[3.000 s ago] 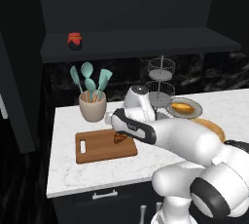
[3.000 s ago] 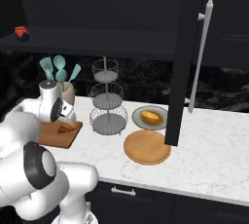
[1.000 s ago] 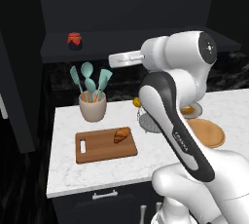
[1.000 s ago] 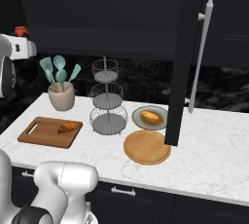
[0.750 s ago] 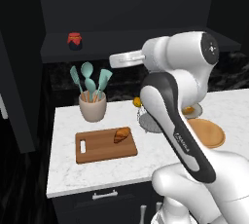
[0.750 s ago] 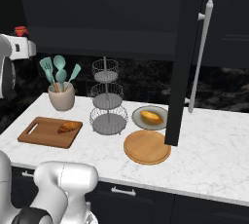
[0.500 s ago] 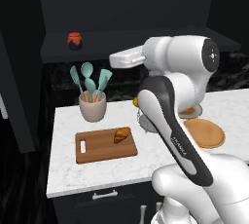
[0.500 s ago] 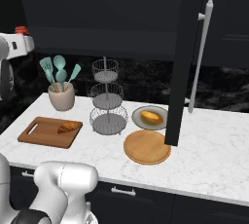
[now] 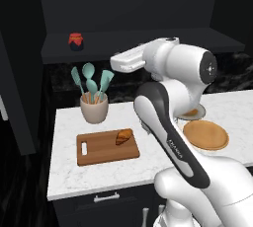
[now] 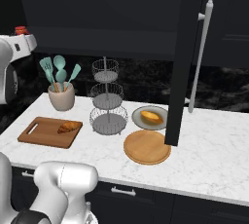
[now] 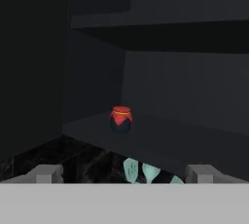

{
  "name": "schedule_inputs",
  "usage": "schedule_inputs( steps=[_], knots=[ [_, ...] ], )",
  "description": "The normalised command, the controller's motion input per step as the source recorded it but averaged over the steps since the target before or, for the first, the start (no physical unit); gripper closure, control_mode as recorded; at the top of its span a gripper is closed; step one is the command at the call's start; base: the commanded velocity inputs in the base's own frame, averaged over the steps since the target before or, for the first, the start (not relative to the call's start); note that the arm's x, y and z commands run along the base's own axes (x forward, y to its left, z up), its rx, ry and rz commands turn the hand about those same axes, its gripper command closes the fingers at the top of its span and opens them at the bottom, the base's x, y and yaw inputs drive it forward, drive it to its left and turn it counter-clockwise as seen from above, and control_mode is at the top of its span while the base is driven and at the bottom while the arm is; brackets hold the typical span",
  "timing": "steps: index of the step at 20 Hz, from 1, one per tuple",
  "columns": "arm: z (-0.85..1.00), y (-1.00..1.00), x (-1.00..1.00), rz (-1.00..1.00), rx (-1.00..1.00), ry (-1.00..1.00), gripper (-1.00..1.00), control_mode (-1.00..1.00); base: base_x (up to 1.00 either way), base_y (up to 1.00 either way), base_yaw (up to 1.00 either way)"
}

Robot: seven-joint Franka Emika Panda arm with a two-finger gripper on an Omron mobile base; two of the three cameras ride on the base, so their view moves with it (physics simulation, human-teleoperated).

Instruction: From the different types of pastries on the counter, select a croissant and place it on the cutting board. Then retrieve a jar of jam from the cabinet and place it alongside the croissant on the cutting board.

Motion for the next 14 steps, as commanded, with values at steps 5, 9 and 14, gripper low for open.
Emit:
schedule_inputs(
  steps=[5,9,14],
  knots=[
    [0.13,0.03,0.24,0.00,0.00,0.03,-1.00,-1.00,0.00,0.00,0.00],
    [0.21,0.00,0.34,-0.01,0.00,0.11,-1.00,-1.00,0.00,0.00,0.00],
    [0.03,0.03,0.21,0.00,0.00,0.04,-1.00,-1.00,0.00,0.00,0.00]
  ],
)
